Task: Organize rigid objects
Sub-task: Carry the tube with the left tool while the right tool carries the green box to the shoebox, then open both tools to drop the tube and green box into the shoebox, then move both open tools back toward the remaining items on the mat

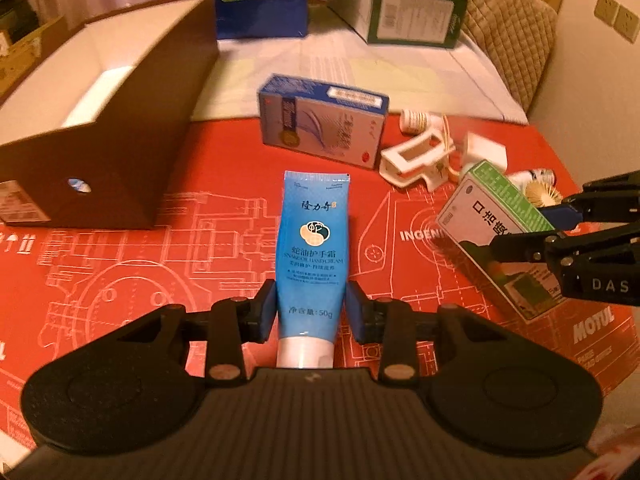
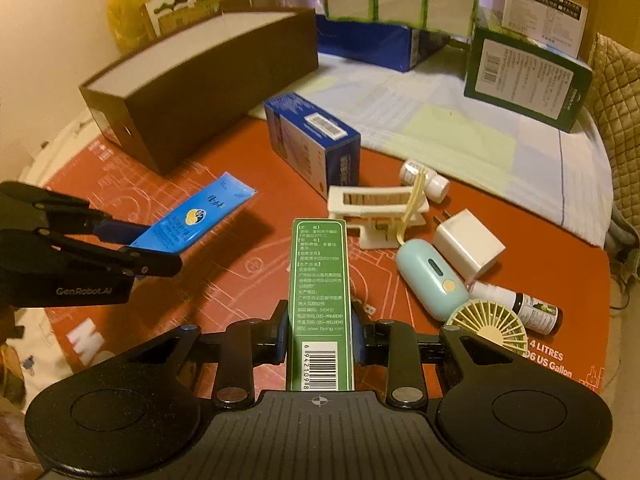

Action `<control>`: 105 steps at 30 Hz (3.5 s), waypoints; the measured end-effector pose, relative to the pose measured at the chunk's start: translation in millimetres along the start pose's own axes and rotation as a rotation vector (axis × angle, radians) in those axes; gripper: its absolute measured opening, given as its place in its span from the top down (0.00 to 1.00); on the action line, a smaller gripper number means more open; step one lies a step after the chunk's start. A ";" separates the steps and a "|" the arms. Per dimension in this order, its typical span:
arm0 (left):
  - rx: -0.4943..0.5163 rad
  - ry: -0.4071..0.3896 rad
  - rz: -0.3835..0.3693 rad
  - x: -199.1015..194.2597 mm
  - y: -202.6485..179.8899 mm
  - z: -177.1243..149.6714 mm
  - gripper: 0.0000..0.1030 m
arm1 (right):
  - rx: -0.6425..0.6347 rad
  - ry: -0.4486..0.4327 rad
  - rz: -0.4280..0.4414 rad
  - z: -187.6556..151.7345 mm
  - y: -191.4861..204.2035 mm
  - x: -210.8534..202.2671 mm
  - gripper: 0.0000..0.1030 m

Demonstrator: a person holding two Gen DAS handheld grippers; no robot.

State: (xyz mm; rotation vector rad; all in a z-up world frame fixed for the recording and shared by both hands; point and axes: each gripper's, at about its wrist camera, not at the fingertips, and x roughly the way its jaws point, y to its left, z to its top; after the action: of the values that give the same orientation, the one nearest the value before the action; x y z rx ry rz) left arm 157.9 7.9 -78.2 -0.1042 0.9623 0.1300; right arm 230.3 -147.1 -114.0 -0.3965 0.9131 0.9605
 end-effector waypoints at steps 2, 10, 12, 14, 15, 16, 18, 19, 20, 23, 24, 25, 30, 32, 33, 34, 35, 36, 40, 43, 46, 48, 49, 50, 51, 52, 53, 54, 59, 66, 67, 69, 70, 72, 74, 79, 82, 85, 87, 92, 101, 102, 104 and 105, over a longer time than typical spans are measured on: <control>-0.015 -0.021 -0.001 -10.4 3.6 0.5 0.70 | 0.005 -0.016 0.008 2.4 2.1 -5.6 0.74; -0.017 -0.108 -0.044 -47.8 21.5 16.7 0.70 | 0.037 -0.065 0.035 16.8 18.5 -27.6 0.74; -0.010 -0.127 -0.056 -55.5 30.3 23.4 0.70 | 0.044 -0.079 0.037 22.8 25.5 -30.2 0.74; -0.006 -0.141 -0.064 -62.0 40.9 29.5 0.70 | 0.053 -0.097 0.040 32.0 36.1 -31.0 0.74; -0.005 -0.150 -0.066 -66.0 48.3 33.4 0.70 | 0.059 -0.104 0.043 36.5 40.7 -30.9 0.74; -0.006 -0.159 -0.067 -69.6 55.4 35.7 0.70 | 0.067 -0.111 0.048 43.2 47.5 -30.3 0.74; -0.012 -0.180 -0.072 -77.6 72.7 42.6 0.70 | 0.077 -0.124 0.061 54.8 59.1 -29.5 0.74; -0.014 -0.187 -0.074 -80.0 80.4 46.2 0.70 | 0.077 -0.133 0.071 61.9 66.7 -28.9 0.74; -0.014 -0.195 -0.074 -83.6 88.7 49.1 0.70 | 0.079 -0.141 0.079 68.2 73.2 -28.0 0.74; -0.008 -0.216 -0.069 -90.3 114.4 60.3 0.70 | 0.094 -0.165 0.104 92.2 94.8 -23.6 0.74; -0.007 -0.222 -0.066 -91.8 123.1 64.0 0.70 | 0.100 -0.173 0.113 98.8 100.0 -22.4 0.74; -0.008 -0.227 -0.062 -92.7 132.4 68.2 0.70 | 0.106 -0.182 0.123 107.9 107.3 -20.1 0.74; -0.006 -0.253 -0.047 -91.9 176.6 86.6 0.70 | 0.130 -0.214 0.144 146.8 134.5 -4.8 0.74; -0.006 -0.257 -0.042 -91.2 193.0 92.4 0.70 | 0.143 -0.225 0.148 164.1 146.2 4.0 0.74; -0.004 -0.261 -0.039 -90.0 201.8 96.3 0.70 | 0.151 -0.230 0.151 171.5 150.9 7.6 0.74; -0.001 -0.264 -0.036 -88.7 209.8 99.6 0.70 | 0.159 -0.234 0.153 179.4 155.5 12.2 0.74; 0.002 -0.264 -0.033 -86.7 217.4 103.6 0.70 | 0.163 -0.238 0.152 185.6 159.7 16.8 0.74; 0.006 -0.264 -0.031 -84.5 223.7 107.1 0.70 | 0.167 -0.242 0.147 193.7 164.8 22.6 0.74; 0.028 -0.248 -0.018 -67.3 248.8 124.5 0.70 | 0.178 -0.241 0.104 219.0 177.2 47.2 0.74; 0.037 -0.233 -0.015 -51.5 265.1 136.6 0.70 | 0.198 -0.229 0.065 233.7 180.0 66.0 0.74; 0.046 -0.208 -0.007 -33.5 280.2 146.4 0.70 | 0.223 -0.211 0.031 244.4 182.0 84.4 0.74; 0.049 -0.189 -0.007 -21.3 287.9 151.7 0.70 | 0.222 -0.200 -0.006 251.5 182.5 96.6 0.74; 0.049 -0.178 -0.009 -14.8 292.1 154.2 0.70 | 0.220 -0.193 -0.024 254.4 183.1 103.2 0.74; 0.053 -0.167 -0.012 -8.5 295.1 156.3 0.70 | 0.221 -0.183 -0.038 256.9 183.4 109.6 0.74; 0.054 -0.156 -0.011 -3.0 297.4 157.9 0.70 | 0.224 -0.174 -0.048 258.8 182.7 115.6 0.74; 0.057 -0.144 -0.011 3.3 299.9 159.6 0.70 | 0.225 -0.163 -0.059 261.1 182.5 121.9 0.74; 0.058 -0.132 -0.012 8.9 302.1 161.0 0.70 | 0.226 -0.153 -0.069 262.8 182.4 127.1 0.74; 0.057 -0.123 -0.013 13.5 304.3 162.0 0.70 | 0.225 -0.145 -0.078 264.2 182.0 132.7 0.74; 0.060 -0.082 -0.021 35.5 313.9 167.9 0.70 | 0.213 -0.106 -0.133 269.5 180.1 156.8 0.74; 0.063 -0.061 -0.030 51.1 320.9 174.2 0.69 | 0.216 -0.078 -0.168 276.8 176.4 176.4 0.74; 0.064 -0.059 -0.030 52.9 321.2 175.4 0.69 | 0.216 -0.077 -0.173 277.8 175.7 179.0 0.74; 0.075 -0.057 -0.038 57.1 320.8 177.4 0.69 | 0.218 -0.082 -0.184 278.7 175.9 182.3 0.74; 0.084 -0.051 -0.048 60.3 320.0 178.0 0.69 | 0.219 -0.088 -0.189 279.5 175.7 183.9 0.74; 0.091 -0.039 -0.046 65.7 319.3 177.1 0.67 | 0.212 -0.107 -0.203 279.5 177.7 186.6 0.74; 0.109 -0.038 -0.040 67.5 316.3 175.7 0.59 | 0.188 -0.100 -0.210 280.0 179.9 189.4 0.73; 0.099 -0.034 -0.054 64.5 315.4 174.0 0.54 | 0.166 -0.088 -0.175 275.7 183.6 184.2 0.62; 0.095 -0.039 -0.058 59.9 315.9 173.4 0.54 | 0.168 -0.083 -0.159 271.7 185.2 180.1 0.59; 0.091 -0.041 -0.062 55.0 315.8 172.7 0.54 | 0.173 -0.079 -0.150 268.0 186.6 176.7 0.57; 0.086 -0.044 -0.063 51.3 315.8 171.3 0.54 | 0.176 -0.081 -0.146 265.9 186.7 174.2 0.56; 0.069 -0.051 -0.071 38.7 313.4 168.0 0.54 | 0.185 -0.086 -0.138 261.9 187.9 167.3 0.56; 0.024 -0.073 -0.077 6.8 306.9 154.8 0.54 | 0.198 -0.119 -0.117 249.8 193.0 143.6 0.55; 0.022 -0.075 -0.077 2.9 305.4 152.9 0.54 | 0.201 -0.122 -0.112 248.3 193.3 140.1 0.55; 0.017 -0.078 -0.075 -2.9 302.5 149.5 0.54 | 0.207 -0.130 -0.104 244.5 194.0 133.9 0.55; 0.013 -0.083 -0.075 -6.9 301.0 147.5 0.54 | 0.209 -0.132 -0.100 242.9 193.3 131.3 0.54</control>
State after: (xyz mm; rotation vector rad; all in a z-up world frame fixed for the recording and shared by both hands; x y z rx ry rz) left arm 226.3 326.2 1.9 -0.1220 0.8754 0.0587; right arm 220.1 185.8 -62.2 -0.1969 0.8551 0.7816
